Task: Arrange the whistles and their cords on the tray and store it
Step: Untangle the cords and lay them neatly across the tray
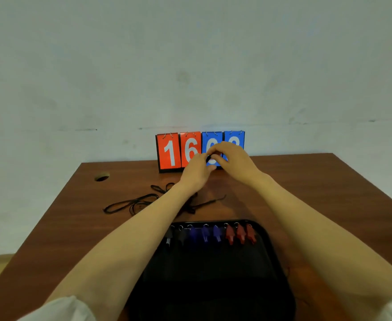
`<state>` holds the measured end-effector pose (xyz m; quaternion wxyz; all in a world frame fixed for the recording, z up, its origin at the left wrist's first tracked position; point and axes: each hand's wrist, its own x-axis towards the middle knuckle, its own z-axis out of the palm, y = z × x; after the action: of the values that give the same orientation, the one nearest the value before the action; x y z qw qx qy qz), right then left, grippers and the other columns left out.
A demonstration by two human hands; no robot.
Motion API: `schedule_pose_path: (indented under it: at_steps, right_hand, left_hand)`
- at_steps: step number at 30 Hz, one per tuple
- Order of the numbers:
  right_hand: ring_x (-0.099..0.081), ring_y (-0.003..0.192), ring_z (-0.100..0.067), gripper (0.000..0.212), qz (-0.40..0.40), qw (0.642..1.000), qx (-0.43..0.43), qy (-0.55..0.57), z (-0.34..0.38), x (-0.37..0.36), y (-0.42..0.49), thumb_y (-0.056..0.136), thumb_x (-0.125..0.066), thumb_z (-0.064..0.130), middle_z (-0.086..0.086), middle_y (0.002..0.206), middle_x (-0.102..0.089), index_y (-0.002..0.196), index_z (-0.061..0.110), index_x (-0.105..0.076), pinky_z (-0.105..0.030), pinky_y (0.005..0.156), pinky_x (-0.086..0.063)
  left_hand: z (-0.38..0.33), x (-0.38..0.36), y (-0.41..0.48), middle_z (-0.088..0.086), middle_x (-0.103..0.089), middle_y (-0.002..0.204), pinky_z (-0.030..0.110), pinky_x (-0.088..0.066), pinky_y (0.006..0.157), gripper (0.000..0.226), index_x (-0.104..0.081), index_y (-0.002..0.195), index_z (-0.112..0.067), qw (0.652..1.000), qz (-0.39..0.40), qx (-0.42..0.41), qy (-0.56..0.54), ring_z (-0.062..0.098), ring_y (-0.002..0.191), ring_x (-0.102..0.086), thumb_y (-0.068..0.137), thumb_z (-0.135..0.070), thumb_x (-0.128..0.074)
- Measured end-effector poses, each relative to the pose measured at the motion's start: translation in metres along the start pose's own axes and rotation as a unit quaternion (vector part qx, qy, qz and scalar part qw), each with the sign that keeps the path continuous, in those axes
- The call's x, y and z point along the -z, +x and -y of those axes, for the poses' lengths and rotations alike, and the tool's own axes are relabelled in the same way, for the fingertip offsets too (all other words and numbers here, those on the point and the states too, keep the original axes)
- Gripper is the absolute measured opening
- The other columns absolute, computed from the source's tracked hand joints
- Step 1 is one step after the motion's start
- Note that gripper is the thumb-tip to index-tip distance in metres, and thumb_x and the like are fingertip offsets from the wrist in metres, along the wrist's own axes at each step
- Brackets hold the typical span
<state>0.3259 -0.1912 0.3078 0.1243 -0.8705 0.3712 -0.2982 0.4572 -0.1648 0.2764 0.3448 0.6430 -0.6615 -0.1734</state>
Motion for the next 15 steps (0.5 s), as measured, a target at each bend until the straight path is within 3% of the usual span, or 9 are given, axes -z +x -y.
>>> schedule_pose_path:
  at_steps: [2,4,8,11,15]
  right_hand:
    - [-0.056,0.095,-0.016,0.018,-0.048,0.999,0.022,-0.002,0.011,0.022,0.001,0.095,-0.052,0.011,-0.003,0.105,-0.067,0.106,0.011,-0.065,-0.026,0.084,-0.044]
    - [-0.059,0.097,-0.021,0.017,-0.111,0.993,0.037,-0.019,0.021,0.046,0.003,0.094,-0.054,0.009,-0.006,0.103,-0.069,0.105,0.007,-0.066,-0.027,0.086,-0.044]
    - [-0.062,0.097,-0.021,0.018,-0.229,0.971,0.061,-0.038,0.041,0.087,0.004,0.094,-0.055,0.013,-0.006,0.103,-0.07,0.106,0.008,-0.068,-0.024,0.088,-0.042]
    - [-0.062,0.096,-0.022,0.019,-0.299,0.951,0.071,-0.031,0.051,0.108,-0.001,0.094,-0.054,0.014,-0.006,0.102,-0.07,0.106,0.008,-0.068,-0.031,0.089,-0.045]
    - [-0.061,0.096,-0.022,0.018,-0.344,0.938,0.048,-0.015,0.056,0.124,-0.008,0.094,-0.053,0.015,-0.005,0.103,-0.069,0.106,0.01,-0.066,-0.038,0.091,-0.047]
  left_hand:
    - [-0.012,0.012,-0.003,0.003,-0.053,0.079,0.02,-0.031,0.059,0.026,-0.058,0.11,0.002,0.999,-0.036,0.006,-0.011,0.012,0.066,-0.044,0.097,-0.017,-0.047]
    - [-0.018,0.026,-0.006,0.004,-0.051,0.074,0.02,-0.03,0.052,0.024,-0.06,0.101,0.003,0.997,-0.068,0.013,-0.016,0.013,0.061,-0.043,0.097,-0.017,-0.046]
    - [-0.031,0.06,-0.014,0.003,-0.058,0.077,0.028,-0.044,0.063,0.017,-0.059,0.09,-0.008,0.994,-0.11,-0.005,-0.014,0.017,0.068,-0.054,0.096,-0.018,-0.047]
    - [-0.042,0.084,-0.02,0.011,-0.062,0.082,0.037,-0.047,0.07,0.02,-0.062,0.096,-0.002,0.99,-0.137,-0.014,0.015,0.025,0.073,-0.059,0.096,-0.016,-0.048]
    - [-0.043,0.106,-0.027,0.016,-0.067,0.092,0.039,-0.052,0.072,0.022,-0.061,0.102,-0.002,0.987,-0.157,-0.012,0.046,0.03,0.084,-0.064,0.096,-0.016,-0.046]
